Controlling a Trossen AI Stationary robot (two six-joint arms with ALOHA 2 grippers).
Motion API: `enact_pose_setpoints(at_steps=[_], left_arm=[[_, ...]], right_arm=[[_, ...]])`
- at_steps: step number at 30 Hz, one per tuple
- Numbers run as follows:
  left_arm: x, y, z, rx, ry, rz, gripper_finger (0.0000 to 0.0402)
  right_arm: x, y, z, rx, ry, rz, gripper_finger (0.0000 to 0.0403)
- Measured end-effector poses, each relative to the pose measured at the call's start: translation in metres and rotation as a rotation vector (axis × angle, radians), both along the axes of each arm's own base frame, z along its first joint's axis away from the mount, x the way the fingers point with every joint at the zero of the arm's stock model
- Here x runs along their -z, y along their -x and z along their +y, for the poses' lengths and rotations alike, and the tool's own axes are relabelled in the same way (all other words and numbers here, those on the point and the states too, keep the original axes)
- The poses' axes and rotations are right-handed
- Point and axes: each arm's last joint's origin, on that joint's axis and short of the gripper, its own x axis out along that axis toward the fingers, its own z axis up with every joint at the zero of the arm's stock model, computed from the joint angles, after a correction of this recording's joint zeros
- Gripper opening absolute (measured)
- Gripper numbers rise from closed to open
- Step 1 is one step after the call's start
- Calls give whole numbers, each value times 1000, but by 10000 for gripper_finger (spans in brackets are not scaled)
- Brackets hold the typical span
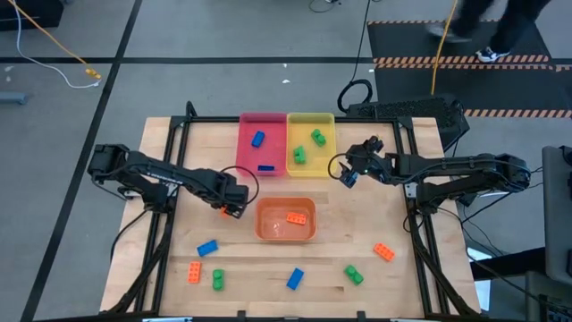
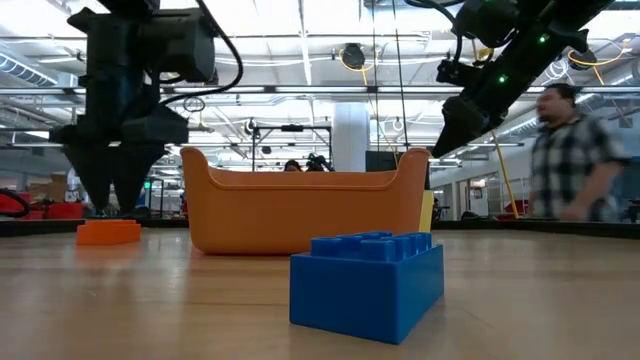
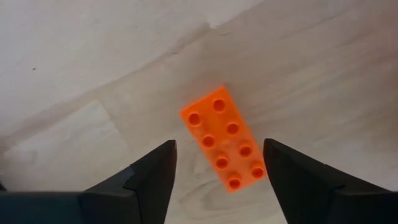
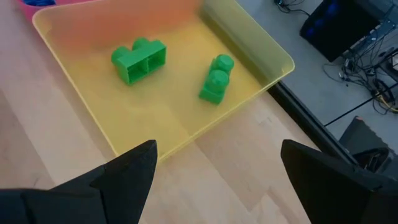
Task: Sort & place blocks by color
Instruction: Put the orange game piece into the orange bin
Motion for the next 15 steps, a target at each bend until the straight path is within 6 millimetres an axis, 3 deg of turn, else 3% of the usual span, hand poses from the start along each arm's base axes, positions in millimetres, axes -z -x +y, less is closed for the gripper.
enact_pose_setpoints(at_steps=[7, 15], left_arm=[[9, 7, 0, -22, 6, 24, 318], [8, -5, -2, -7, 65, -96, 394]], right_arm=[[1, 1, 1, 9, -15, 9, 338], [5, 4, 2, 2, -74, 26, 338]])
